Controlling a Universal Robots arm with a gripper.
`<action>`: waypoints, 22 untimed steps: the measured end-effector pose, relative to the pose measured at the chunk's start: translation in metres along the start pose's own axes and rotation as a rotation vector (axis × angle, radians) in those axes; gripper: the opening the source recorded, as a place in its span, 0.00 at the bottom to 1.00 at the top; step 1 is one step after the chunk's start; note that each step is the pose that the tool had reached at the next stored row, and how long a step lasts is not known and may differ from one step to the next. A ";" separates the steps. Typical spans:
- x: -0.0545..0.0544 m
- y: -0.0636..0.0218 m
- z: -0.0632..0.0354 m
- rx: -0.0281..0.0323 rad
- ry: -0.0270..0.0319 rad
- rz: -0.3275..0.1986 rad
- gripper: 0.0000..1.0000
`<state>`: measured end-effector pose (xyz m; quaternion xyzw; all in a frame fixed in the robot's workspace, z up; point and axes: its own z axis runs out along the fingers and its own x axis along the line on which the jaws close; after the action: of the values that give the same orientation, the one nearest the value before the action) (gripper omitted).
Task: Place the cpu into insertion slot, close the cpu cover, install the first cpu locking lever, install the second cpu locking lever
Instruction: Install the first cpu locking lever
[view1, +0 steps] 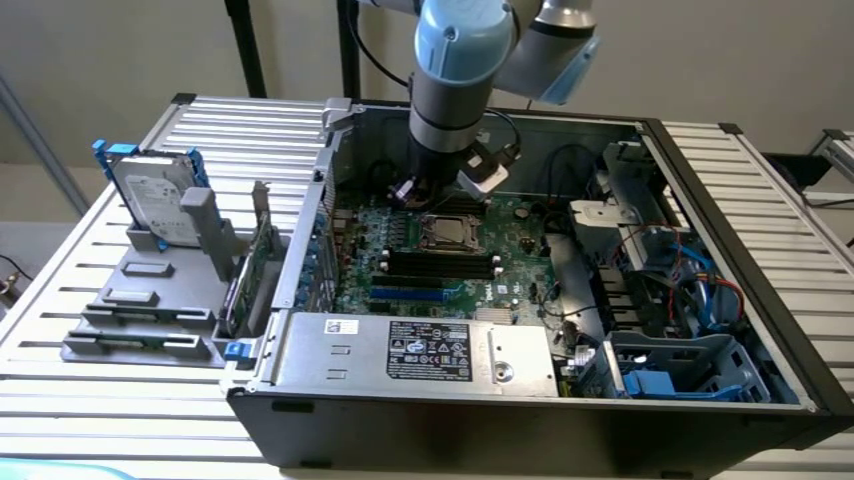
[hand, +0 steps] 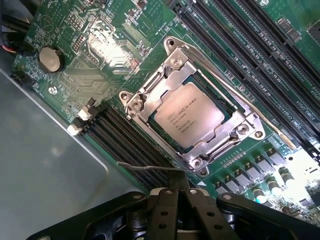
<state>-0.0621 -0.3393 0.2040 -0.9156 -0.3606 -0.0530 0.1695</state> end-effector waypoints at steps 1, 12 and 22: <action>0.000 0.0001 -0.0004 0.0007 -0.0006 0.000 0.11; 0.004 0.0046 -0.0001 0.0026 -0.0030 0.001 0.11; 0.009 0.0105 0.0021 0.0027 -0.0031 0.001 0.11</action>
<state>-0.0480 -0.3396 0.2013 -0.9157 -0.3605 -0.0511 0.1702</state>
